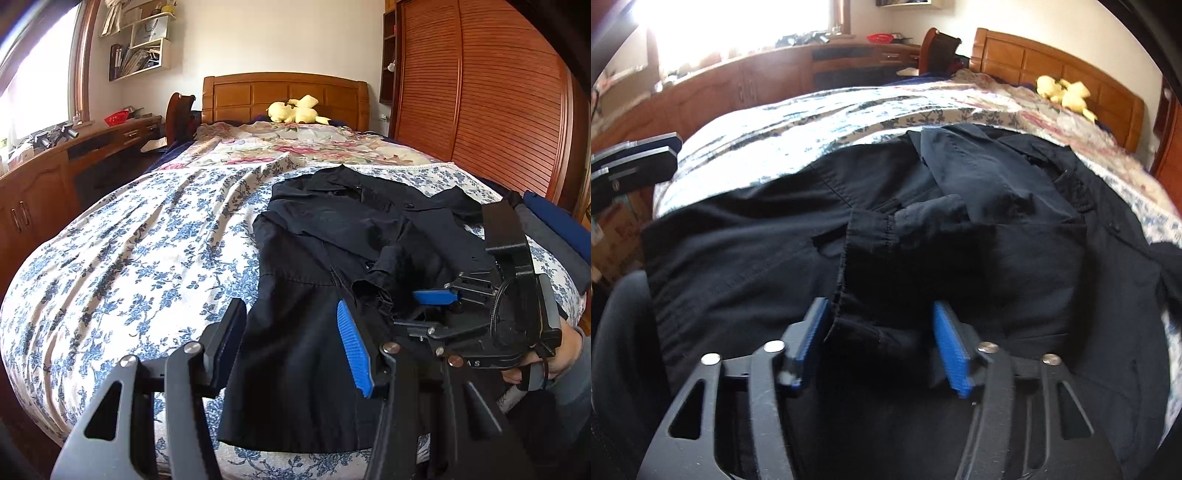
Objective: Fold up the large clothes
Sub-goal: 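Move the right gripper across the coat to the other sleeve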
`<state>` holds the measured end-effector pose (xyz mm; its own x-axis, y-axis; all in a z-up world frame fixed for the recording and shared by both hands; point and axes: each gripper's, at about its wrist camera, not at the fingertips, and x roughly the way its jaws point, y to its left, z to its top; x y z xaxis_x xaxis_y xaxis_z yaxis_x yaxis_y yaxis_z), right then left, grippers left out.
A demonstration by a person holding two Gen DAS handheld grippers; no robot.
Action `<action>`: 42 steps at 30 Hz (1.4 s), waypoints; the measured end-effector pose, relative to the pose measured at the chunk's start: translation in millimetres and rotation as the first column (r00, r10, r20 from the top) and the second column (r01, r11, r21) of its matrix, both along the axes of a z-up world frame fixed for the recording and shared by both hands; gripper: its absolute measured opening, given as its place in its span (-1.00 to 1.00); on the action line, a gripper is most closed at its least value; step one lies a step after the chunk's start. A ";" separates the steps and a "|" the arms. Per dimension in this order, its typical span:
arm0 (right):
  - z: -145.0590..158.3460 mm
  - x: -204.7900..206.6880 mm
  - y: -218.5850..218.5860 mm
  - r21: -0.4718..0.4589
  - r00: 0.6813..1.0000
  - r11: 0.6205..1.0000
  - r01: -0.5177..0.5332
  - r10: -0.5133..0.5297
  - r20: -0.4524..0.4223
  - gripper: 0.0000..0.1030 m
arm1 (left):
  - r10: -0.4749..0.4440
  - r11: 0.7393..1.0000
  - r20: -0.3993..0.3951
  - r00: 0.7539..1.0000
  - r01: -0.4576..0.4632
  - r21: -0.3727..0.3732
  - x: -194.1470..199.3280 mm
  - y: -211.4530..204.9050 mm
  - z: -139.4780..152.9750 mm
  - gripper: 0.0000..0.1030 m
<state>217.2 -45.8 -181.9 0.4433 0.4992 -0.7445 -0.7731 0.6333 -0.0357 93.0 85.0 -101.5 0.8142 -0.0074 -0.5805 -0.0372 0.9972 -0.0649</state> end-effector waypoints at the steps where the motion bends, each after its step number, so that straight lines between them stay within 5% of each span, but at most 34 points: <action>1: 0.1 -0.8 -1.5 0.002 1.000 1.000 -0.007 0.007 -0.002 -0.22 | -0.003 1.000 0.001 1.000 0.003 0.001 0.0 -1.5 0.2 -0.02; 9: 10.2 -8.9 -15.7 0.009 0.999 1.000 -0.013 0.012 0.044 -0.75 | -0.028 1.000 0.009 1.000 0.028 -0.006 3.4 -8.4 1.2 -0.02; 20: 89.7 -15.2 -105.0 0.266 0.975 0.948 0.174 -0.203 0.088 -0.82 | -0.077 0.997 0.060 0.995 0.077 0.005 10.3 -34.9 14.2 -0.02; 29: 95.5 -10.5 -149.4 0.255 0.934 0.918 0.303 -0.339 0.112 -0.81 | -0.187 0.982 0.099 0.977 0.186 0.027 54.2 -68.0 27.5 -0.02; 35: 71.1 -0.9 -172.0 0.243 0.913 0.891 0.385 -0.405 0.039 -0.62 | -0.231 0.973 0.107 0.967 0.228 0.045 94.8 -88.1 21.4 -0.02; 42: 46.9 4.6 -199.5 0.174 0.870 0.859 0.481 -0.492 0.022 0.01 | -0.218 0.976 0.123 0.968 0.217 0.023 126.6 -87.4 7.8 -0.02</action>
<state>221.8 -245.3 -135.0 0.7039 0.3156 -0.6363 -0.3642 0.9295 0.0581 219.6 -2.4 -93.7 0.8594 -0.1875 -0.4758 0.1887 0.9810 -0.0456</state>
